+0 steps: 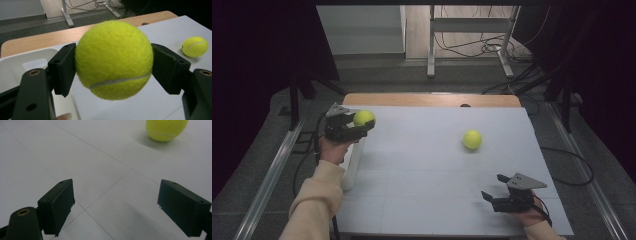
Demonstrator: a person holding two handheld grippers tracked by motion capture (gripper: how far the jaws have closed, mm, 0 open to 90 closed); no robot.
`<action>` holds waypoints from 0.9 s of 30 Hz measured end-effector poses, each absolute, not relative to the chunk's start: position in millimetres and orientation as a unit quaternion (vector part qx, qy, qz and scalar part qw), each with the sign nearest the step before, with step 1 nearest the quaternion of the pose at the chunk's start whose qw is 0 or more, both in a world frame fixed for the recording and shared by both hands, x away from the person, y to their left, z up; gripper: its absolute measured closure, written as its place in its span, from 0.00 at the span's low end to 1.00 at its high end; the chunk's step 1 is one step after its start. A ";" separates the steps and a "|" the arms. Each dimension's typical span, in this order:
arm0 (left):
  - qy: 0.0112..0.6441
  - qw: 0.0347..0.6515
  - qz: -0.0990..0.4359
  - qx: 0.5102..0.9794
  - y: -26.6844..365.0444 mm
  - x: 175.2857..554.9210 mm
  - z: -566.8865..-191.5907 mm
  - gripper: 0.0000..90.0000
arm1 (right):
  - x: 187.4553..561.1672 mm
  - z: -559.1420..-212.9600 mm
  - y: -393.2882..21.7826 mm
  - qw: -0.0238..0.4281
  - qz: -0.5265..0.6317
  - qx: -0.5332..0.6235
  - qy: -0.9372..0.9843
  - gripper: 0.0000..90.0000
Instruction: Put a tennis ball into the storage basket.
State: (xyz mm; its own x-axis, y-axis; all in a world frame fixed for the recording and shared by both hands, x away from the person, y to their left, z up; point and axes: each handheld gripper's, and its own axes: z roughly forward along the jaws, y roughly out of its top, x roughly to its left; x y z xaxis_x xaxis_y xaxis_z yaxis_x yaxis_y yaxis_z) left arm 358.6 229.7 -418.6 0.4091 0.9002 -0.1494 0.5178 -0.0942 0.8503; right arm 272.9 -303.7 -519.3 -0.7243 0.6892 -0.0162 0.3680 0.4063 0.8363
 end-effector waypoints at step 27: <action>0.524 0.443 0.215 0.695 251.1 361.1 -422.7 0.29 | 273.1 -519.9 -303.6 0.183 0.436 0.324 0.819 0.16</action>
State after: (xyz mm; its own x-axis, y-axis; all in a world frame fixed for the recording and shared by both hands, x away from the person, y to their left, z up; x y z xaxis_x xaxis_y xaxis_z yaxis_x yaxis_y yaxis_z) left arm 361.1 251.1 -422.7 0.3585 0.9188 -0.1653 0.5384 -0.0588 0.8406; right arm 273.1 -303.6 -519.9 -0.7225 0.6911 -0.0175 0.3718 0.4098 0.8329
